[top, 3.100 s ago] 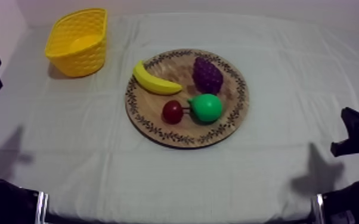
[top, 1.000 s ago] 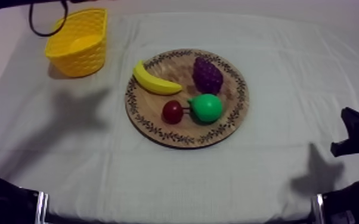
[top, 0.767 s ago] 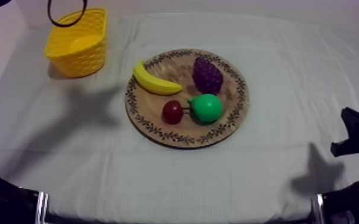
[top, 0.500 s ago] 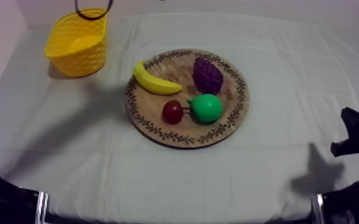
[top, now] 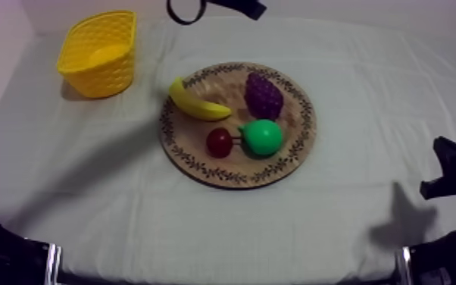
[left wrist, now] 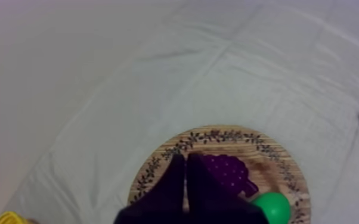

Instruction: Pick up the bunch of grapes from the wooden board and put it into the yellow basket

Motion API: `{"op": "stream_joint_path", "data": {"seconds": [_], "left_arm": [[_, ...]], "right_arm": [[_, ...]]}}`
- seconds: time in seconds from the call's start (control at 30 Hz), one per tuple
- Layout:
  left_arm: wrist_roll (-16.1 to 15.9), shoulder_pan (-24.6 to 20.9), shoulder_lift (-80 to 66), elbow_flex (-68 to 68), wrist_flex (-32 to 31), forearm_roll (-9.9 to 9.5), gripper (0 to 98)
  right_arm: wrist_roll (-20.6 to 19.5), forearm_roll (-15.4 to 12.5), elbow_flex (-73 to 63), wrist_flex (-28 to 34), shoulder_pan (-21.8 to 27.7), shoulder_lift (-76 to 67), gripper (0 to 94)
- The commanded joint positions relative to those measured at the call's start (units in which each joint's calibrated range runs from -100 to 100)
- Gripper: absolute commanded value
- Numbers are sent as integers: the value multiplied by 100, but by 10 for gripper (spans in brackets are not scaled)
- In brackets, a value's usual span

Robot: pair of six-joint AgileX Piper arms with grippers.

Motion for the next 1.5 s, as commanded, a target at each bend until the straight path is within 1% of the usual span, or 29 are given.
{"op": "stream_joint_path", "data": {"seconds": [0.0, 0.13, 0.27, 0.5, 0.77, 0.97, 1.1, 1.3, 1.4, 1.47], "left_arm": [[-24, 3, 234, -262, 62, 24, 0], [-105, 4, 642, -690, 178, 83, 0], [-236, -12, 1044, -1060, 334, 181, 0], [-483, -101, 1432, -1301, 587, 349, 0], [-890, -114, 1432, -1644, 1543, 391, 0], [-1027, -65, 1304, -1970, 2388, 379, 0], [-1061, -50, 1251, -1993, 2597, 388, 0], [-1019, -23, 1146, -1796, 2659, 364, 0], [-838, -19, 1086, -1695, 2657, 347, 0], [-583, -12, 1037, -1602, 2619, 323, 0]], "right_arm": [[1, -2, -1, 0, 1, 0, 5], [1, -2, -1, 0, 1, 0, 5], [1, -2, -1, 0, 1, 0, 5], [1, -2, -1, 0, 1, 0, 5], [1, -2, -1, 0, 1, 0, 5], [1, -2, -1, 0, 1, 0, 5], [1, -2, -1, 0, 1, 0, 5], [1, -2, -1, 0, 1, 0, 5], [1, -2, -1, 0, 1, 0, 5], [1, -2, -1, 0, 1, 0, 5]]}}
